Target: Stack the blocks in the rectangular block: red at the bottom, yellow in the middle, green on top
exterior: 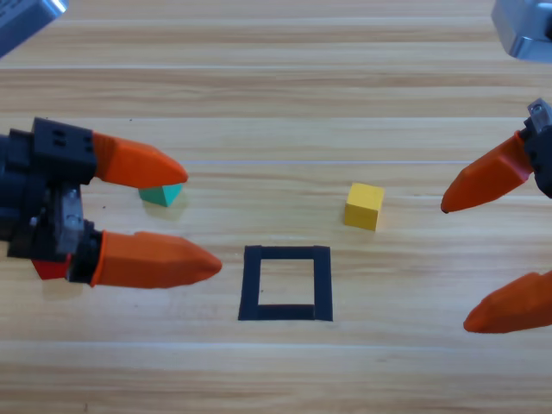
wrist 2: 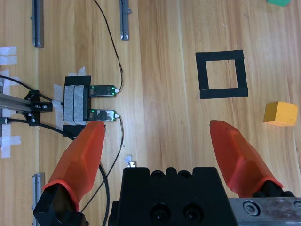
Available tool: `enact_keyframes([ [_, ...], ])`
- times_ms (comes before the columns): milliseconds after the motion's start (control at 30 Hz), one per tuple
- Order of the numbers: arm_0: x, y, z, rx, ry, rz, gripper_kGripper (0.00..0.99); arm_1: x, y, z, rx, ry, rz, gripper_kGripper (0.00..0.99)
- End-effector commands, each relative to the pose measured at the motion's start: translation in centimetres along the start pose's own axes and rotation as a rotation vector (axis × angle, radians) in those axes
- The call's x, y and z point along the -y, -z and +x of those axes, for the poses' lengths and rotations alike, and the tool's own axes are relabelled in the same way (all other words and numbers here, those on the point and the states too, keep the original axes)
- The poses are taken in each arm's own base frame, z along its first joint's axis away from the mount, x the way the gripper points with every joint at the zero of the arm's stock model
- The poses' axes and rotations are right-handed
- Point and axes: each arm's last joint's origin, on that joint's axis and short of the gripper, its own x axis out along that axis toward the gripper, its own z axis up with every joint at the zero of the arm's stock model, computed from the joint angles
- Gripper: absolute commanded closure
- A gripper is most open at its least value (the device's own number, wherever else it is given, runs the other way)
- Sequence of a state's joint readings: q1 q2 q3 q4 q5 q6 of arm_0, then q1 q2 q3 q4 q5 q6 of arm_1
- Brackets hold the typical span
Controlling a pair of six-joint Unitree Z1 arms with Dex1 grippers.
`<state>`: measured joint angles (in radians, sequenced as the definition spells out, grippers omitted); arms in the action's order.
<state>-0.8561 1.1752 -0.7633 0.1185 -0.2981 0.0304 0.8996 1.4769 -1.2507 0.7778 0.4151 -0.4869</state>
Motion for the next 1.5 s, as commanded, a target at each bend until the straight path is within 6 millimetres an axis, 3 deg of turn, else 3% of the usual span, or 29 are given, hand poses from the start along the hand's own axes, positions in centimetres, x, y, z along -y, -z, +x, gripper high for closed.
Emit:
enact_keyframes([
  [33, 0.5, 0.6, -0.3, 0.000, 0.021, 0.005, 0.000, -0.8, -0.1, 0.0, 0.019, -0.021, -0.021, 0.007],
  [267, 0.5, 0.6, -0.3, -0.005, 0.023, 0.013, 0.000, 0.4, -1.0, 0.9, -0.002, 0.029, 0.130, 0.008],
  [433, 0.3, 0.2, -0.4, -0.015, -0.018, -0.027, 0.000, 4.9, -2.3, 3.6, -0.027, 0.429, 0.433, 0.008],
  [667, -1.7, -1.7, -1.5, 0.051, -0.352, -0.357, 0.000, 9.8, -3.7, 8.5, -0.062, 0.667, 0.721, 0.037],
  [900, -3.4, -1.3, -2.0, 0.062, -0.639, -0.674, 0.000, 11.9, -3.6, 9.7, -0.048, 0.756, 0.864, 0.040],
  [1033, -6.1, -1.6, -0.9, -0.062, -0.770, -0.809, 0.000, 12.6, -3.7, 11.1, -0.090, 0.728, 0.971, 0.033],
  [1200, -10.9, -2.3, 2.1, -0.338, -0.877, -0.940, 0.000, 15.5, -4.3, 13.9, -0.168, 0.713, 1.176, 0.019],
  [1300, -13.2, -1.6, 3.7, -0.440, -0.907, -1.000, 0.000, 17.5, -5.0, 16.9, -0.254, 0.734, 1.249, 0.017],
  [1500, -16.2, 0.8, 4.2, -0.566, -0.926, -1.111, 0.011, 20.2, -4.7, 21.0, -0.328, 0.761, 1.332, 0.014],
])
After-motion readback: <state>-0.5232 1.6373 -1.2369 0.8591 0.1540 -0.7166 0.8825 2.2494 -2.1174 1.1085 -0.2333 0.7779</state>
